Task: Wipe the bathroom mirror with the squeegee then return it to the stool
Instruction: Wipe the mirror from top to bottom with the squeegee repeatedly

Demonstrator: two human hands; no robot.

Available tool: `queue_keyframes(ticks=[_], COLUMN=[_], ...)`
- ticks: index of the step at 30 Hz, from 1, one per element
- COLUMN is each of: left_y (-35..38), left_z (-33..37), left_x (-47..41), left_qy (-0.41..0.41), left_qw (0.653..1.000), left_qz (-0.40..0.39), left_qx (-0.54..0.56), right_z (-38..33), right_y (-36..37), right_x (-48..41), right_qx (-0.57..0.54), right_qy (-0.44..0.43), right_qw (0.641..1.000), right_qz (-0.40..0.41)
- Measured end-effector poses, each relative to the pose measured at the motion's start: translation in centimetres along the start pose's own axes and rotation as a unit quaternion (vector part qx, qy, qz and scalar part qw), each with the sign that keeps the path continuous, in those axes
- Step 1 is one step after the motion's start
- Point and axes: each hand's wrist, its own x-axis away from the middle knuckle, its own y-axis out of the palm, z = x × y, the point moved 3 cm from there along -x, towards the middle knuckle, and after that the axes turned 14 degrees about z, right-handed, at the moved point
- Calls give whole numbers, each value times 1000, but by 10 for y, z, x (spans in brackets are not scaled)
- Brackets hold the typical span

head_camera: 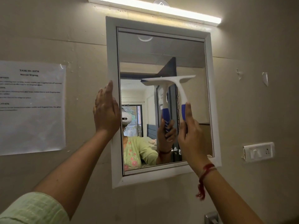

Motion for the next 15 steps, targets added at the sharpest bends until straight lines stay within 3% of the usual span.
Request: queue_keyframes(ticks=[7,15], left_y=[0,0], left_z=[1,-1], left_x=[0,0], left_qy=[-1,1], left_qw=[1000,1000], left_qz=[1,4], left_qx=[-5,1], right_z=[-10,5], right_y=[8,-10], right_x=[-43,29], right_qx=[-26,-19], right_qy=[16,-2], right_qw=[999,1000], right_qz=[37,-16])
